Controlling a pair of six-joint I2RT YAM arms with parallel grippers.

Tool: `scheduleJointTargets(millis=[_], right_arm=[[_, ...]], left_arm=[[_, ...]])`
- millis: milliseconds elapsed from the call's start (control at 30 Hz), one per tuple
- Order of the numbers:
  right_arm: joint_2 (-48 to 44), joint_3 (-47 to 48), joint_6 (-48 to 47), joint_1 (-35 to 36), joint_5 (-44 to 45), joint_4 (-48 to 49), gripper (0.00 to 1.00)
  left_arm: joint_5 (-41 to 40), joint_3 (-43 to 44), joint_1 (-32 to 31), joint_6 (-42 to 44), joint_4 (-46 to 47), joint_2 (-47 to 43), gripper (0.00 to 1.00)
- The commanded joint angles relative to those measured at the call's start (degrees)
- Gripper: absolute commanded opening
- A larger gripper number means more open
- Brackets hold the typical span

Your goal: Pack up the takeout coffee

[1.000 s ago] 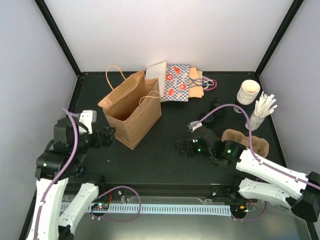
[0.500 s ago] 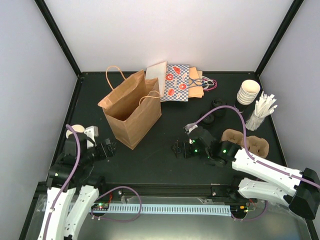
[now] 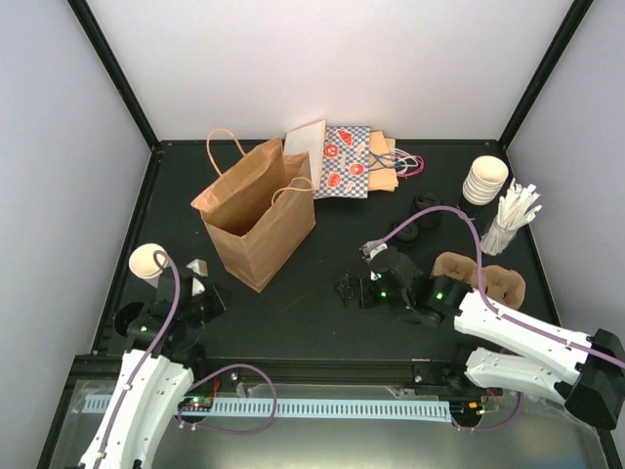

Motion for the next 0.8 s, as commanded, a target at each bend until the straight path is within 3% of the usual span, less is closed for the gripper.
scheduleJointTargets(millis=[0, 500, 767], right_arm=[[-1.72, -0.65, 0.72, -0.2, 2.12, 0.72, 1.0], [-5.75, -1.23, 0.49, -0.73, 5.6, -0.22, 1.0], [-5.71, -0.92, -0.05, -1.17, 5.95, -0.67, 1.0]], left_arm=[[5.24, -6.51, 0.26, -5.73, 15.46, 2.69, 0.02], [5.99, -16.43, -1.24, -15.18, 46.43, 17.6, 0.02], [6.46, -17.82, -3.73, -18.94, 56.05, 23.06, 0.01]])
